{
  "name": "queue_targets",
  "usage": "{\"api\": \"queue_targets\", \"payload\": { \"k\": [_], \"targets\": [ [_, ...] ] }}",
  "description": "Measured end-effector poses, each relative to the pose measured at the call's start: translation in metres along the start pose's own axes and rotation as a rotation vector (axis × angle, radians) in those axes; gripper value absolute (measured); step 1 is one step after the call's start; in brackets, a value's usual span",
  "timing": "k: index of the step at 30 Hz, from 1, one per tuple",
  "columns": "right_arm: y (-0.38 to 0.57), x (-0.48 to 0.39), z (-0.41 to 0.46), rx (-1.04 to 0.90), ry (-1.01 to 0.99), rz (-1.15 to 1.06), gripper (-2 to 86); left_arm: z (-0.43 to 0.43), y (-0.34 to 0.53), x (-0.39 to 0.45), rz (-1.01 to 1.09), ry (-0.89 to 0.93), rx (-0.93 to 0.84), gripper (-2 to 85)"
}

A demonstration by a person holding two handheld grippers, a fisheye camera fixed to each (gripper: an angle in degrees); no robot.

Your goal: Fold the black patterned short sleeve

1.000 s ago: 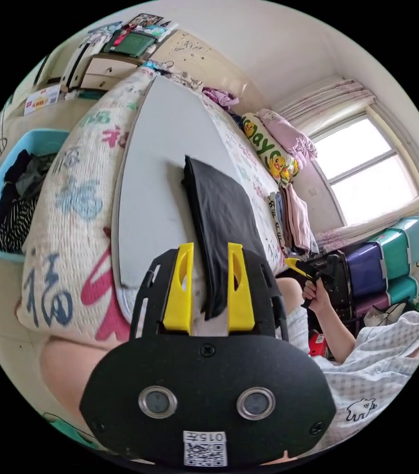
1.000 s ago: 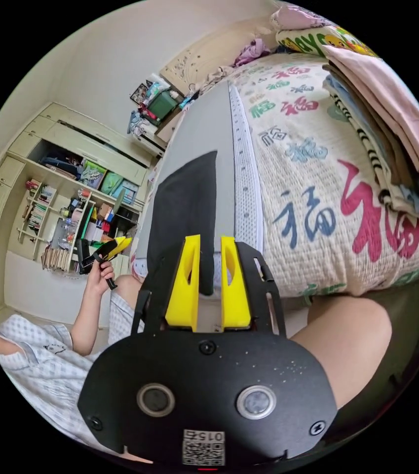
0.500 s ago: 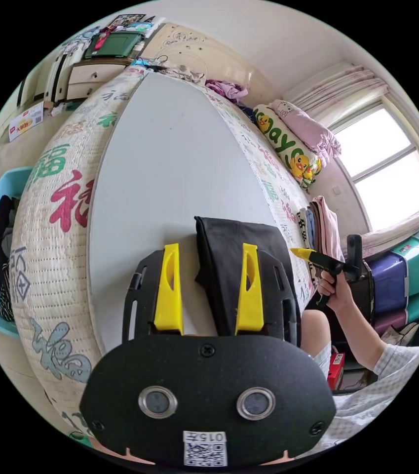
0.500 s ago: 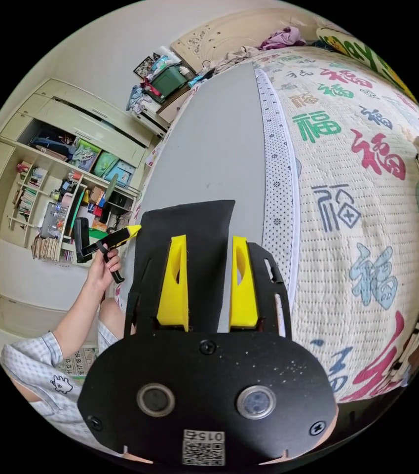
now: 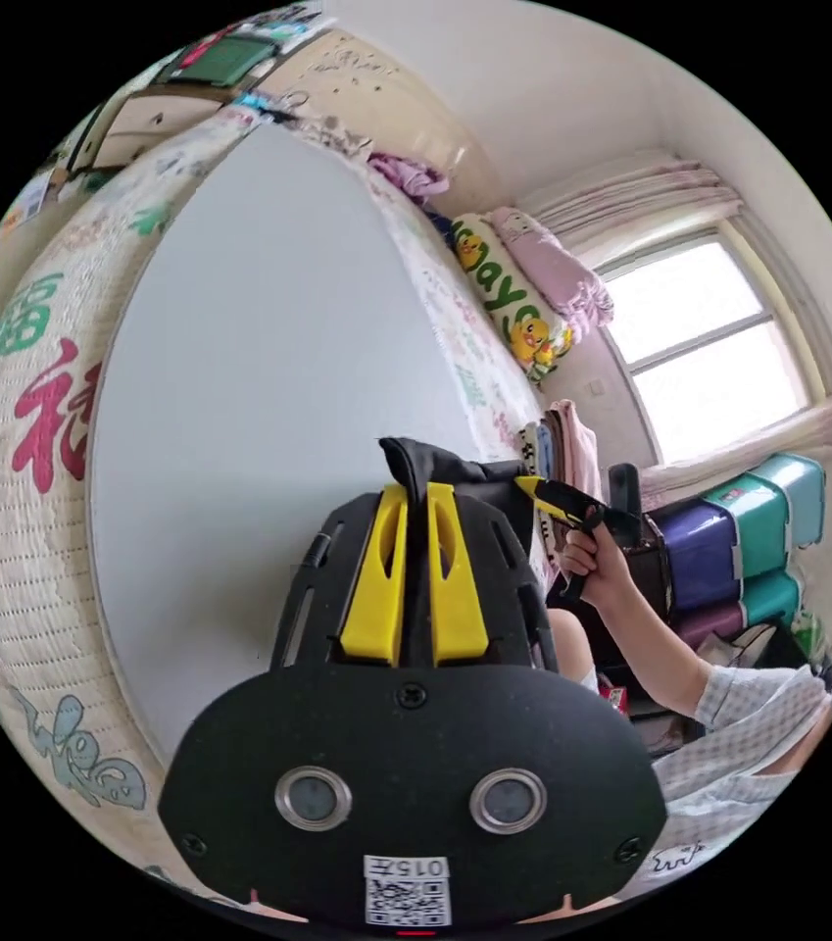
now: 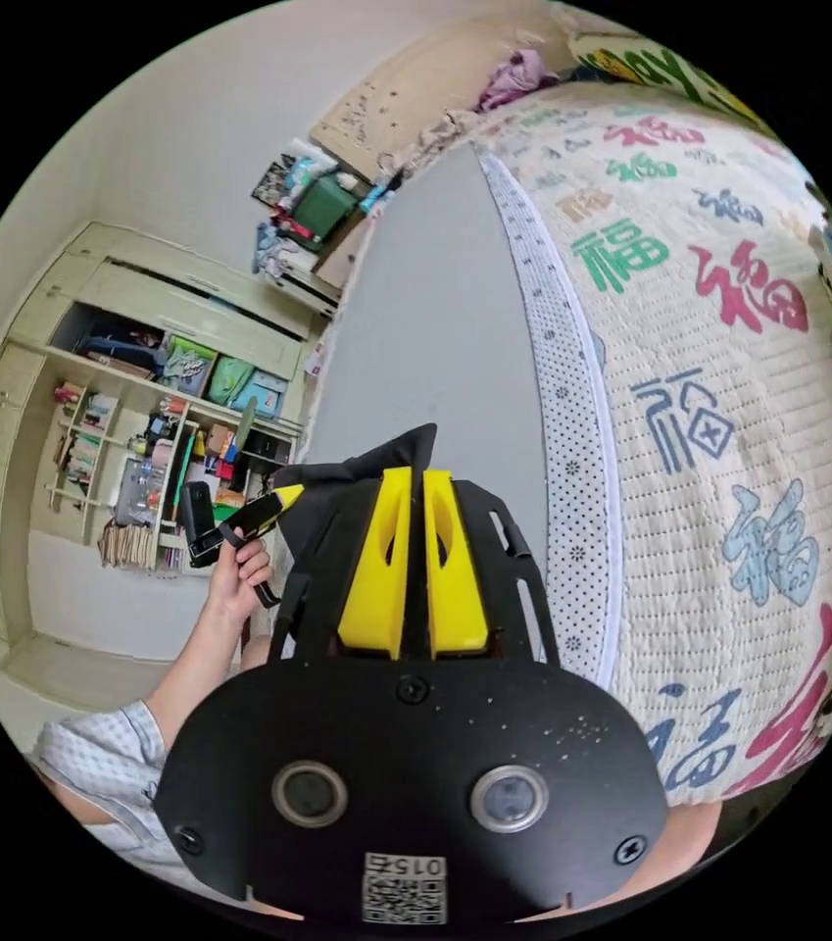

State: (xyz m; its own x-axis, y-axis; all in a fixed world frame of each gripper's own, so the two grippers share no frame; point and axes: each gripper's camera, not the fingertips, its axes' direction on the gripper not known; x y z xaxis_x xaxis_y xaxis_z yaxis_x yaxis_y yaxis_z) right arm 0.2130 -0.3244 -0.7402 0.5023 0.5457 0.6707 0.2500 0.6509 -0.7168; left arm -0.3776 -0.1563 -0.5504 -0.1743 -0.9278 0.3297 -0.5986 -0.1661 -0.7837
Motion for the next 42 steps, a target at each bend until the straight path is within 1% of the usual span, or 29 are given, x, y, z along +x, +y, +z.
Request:
{"api": "queue_targets", "payload": {
  "k": [4, 6, 9, 14, 19, 23, 28, 30, 33, 37, 40, 42],
  "targets": [
    [0.065, -0.009, -0.052, 0.153, -0.094, -0.158, 0.9, -0.035, 0.02, 0.063, 0.146, 0.029, 0.114, 1.3],
    [0.097, -0.01, -0.078, 0.22, -0.146, -0.214, 0.7, -0.061, 0.038, 0.107, 0.247, 0.081, 0.191, 1.0],
    [0.15, -0.01, -0.116, 0.317, -0.216, -0.304, 0.6, -0.084, 0.061, 0.159, 0.357, 0.13, 0.258, 0.8],
    [0.226, 0.003, -0.164, 0.463, -0.238, -0.413, 0.5, -0.095, 0.078, 0.229, 0.481, 0.155, 0.295, 0.5],
    [0.265, 0.043, -0.18, 0.58, -0.243, -0.457, 0.5, -0.075, 0.072, 0.276, 0.579, 0.196, 0.294, 0.5],
    [0.276, 0.099, -0.175, 0.645, -0.254, -0.446, 0.5, -0.033, 0.053, 0.293, 0.624, 0.245, 0.288, 0.3],
    [0.273, 0.171, -0.166, 0.713, -0.276, -0.443, 0.5, 0.03, 0.006, 0.304, 0.664, 0.378, 0.197, 0.2],
    [0.273, 0.197, -0.166, 0.749, -0.279, -0.442, 0.5, 0.061, -0.016, 0.319, 0.696, 0.426, 0.165, 0.1],
    [0.277, 0.23, -0.177, 0.807, -0.25, -0.414, 0.5, 0.099, -0.038, 0.354, 0.722, 0.437, 0.149, 0.1],
    [0.295, 0.262, -0.225, 0.878, -0.12, -0.338, 0.5, 0.153, -0.061, 0.418, 0.758, 0.459, 0.1, 0.2],
    [0.311, 0.28, -0.275, 0.927, 0.032, -0.249, 0.5, 0.21, -0.079, 0.482, 0.798, 0.508, 0.035, 0.2],
    [0.321, 0.294, -0.307, 0.96, 0.132, -0.183, 0.5, 0.267, -0.092, 0.534, 0.799, 0.576, -0.03, 0.2]
  ]
}}
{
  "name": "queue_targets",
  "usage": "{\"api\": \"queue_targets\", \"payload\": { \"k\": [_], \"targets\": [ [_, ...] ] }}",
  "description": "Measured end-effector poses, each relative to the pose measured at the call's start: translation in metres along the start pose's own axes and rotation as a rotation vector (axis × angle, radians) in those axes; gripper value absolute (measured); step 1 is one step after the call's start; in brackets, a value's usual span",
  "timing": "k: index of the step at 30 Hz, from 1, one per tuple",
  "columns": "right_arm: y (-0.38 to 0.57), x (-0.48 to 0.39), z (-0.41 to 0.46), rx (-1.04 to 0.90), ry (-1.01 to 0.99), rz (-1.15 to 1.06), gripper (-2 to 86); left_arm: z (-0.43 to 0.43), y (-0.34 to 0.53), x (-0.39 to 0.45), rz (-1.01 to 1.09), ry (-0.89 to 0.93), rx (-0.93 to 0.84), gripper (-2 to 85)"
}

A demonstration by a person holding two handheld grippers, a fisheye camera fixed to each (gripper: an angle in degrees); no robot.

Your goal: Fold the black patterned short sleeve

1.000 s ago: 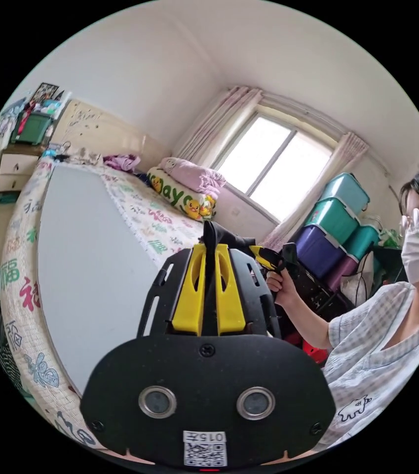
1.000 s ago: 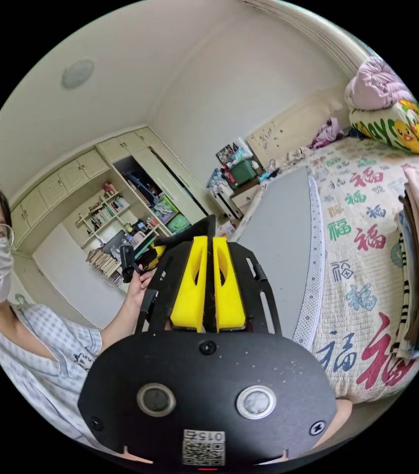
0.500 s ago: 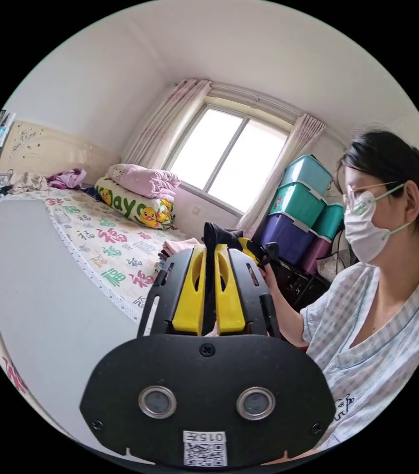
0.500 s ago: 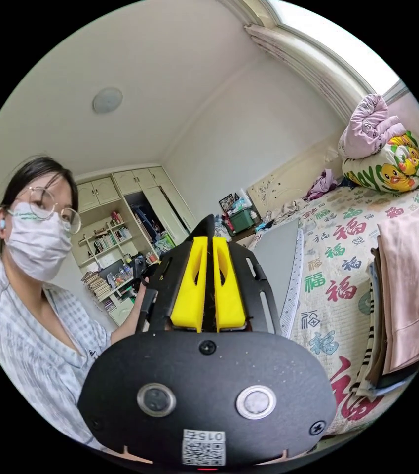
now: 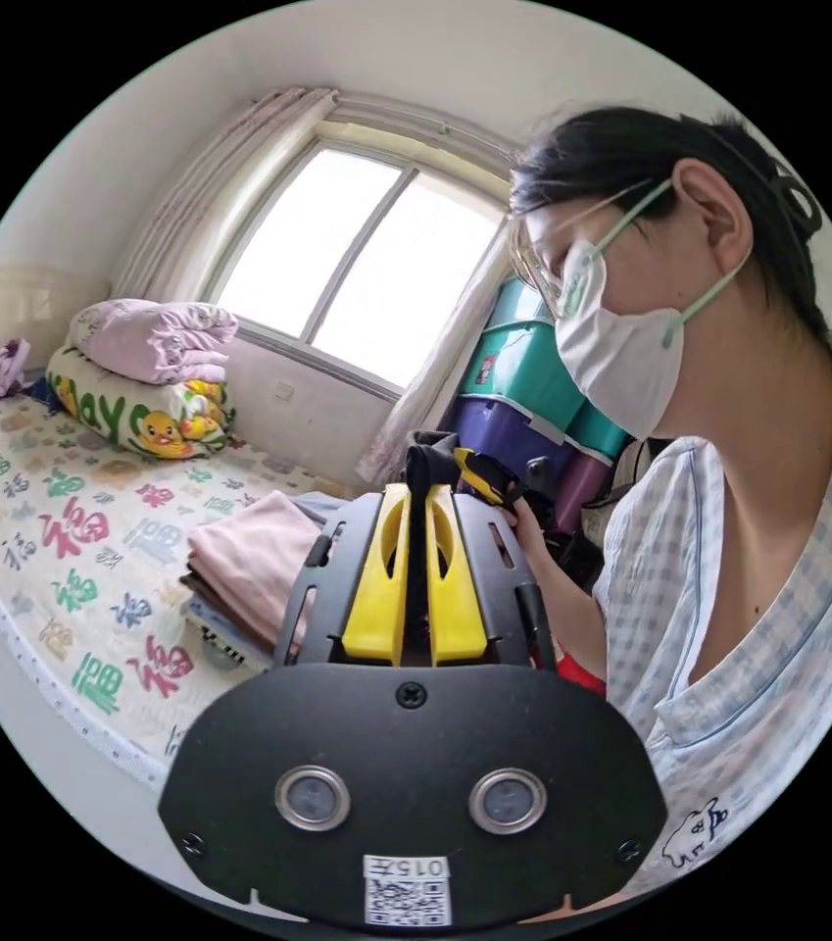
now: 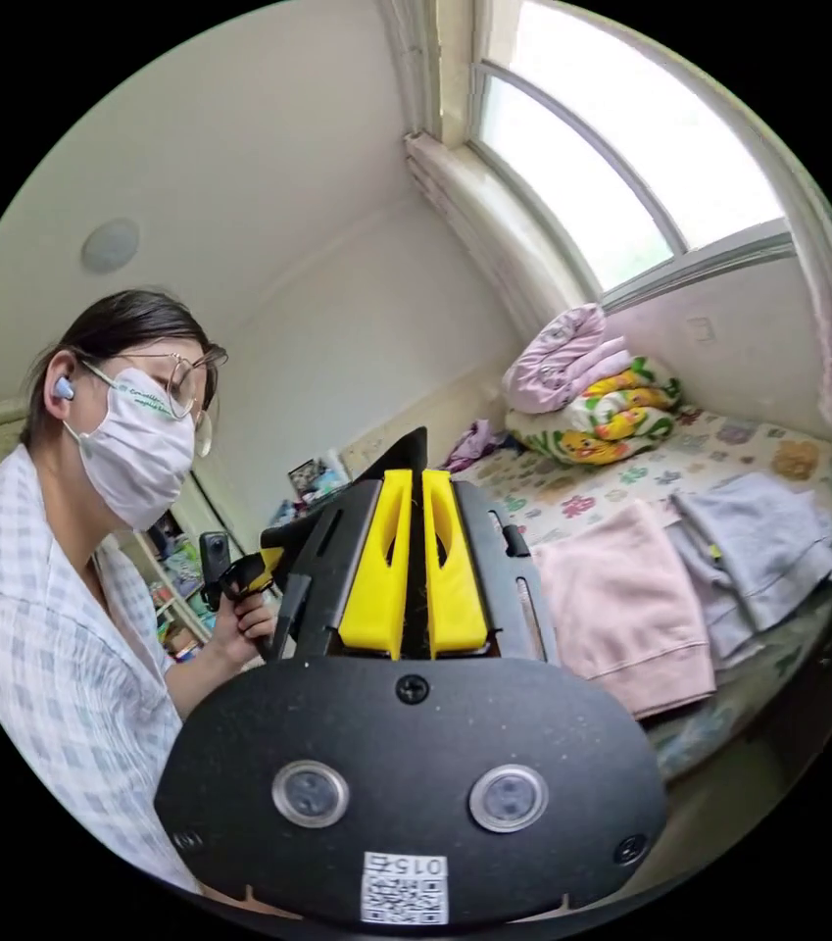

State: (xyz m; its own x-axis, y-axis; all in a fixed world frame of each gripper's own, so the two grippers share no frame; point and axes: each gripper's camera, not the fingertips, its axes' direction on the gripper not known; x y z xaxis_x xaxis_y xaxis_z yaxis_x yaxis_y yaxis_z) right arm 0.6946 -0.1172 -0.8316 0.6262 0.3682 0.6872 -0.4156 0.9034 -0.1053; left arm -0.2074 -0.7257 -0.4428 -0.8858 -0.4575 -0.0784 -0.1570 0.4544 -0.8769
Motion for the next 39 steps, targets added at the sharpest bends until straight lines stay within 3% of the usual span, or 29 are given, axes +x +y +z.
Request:
{"api": "queue_targets", "payload": {
  "k": [6, 11, 16, 18, 20, 22, 25, 31, 35, 39],
  "targets": [
    [-0.059, 0.078, -0.054, 0.029, 0.296, -0.015, 0.7, 0.183, -0.063, -0.036, -0.08, 0.126, -0.013, 0.2],
    [-0.109, 0.207, -0.003, -0.146, 0.53, 0.061, 1.3, 0.32, -0.085, -0.108, -0.218, 0.096, -0.016, 0.2],
    [-0.121, 0.402, 0.146, -0.422, 0.634, 0.192, 4.3, 0.472, -0.076, -0.24, -0.392, -0.221, -0.146, 0.3],
    [-0.103, 0.473, 0.201, -0.545, 0.723, 0.299, 5.1, 0.529, -0.062, -0.304, -0.494, -0.391, -0.345, 0.0],
    [-0.08, 0.491, 0.235, -0.575, 0.664, 0.334, 5.0, 0.53, -0.058, -0.325, -0.56, -0.437, -0.348, -0.3],
    [-0.055, 0.465, 0.246, -0.576, 0.491, 0.213, 4.8, 0.506, -0.054, -0.322, -0.509, -0.384, -0.264, -0.4],
    [0.015, 0.421, 0.258, -0.686, 0.397, 0.065, 3.8, 0.447, -0.031, -0.31, -0.517, -0.407, -0.243, -0.2],
    [0.141, 0.377, 0.304, -0.871, 0.178, 0.126, 5.6, 0.334, 0.035, -0.308, -0.698, -0.652, -0.253, 4.7],
    [0.15, 0.368, 0.373, -0.845, 0.058, 0.114, 7.5, 0.319, 0.06, -0.344, -0.873, -0.608, -0.195, 8.9],
    [0.133, 0.358, 0.444, -0.834, -0.005, 0.038, 9.2, 0.343, 0.059, -0.373, -0.918, -0.604, -0.122, 10.1]
  ]
}}
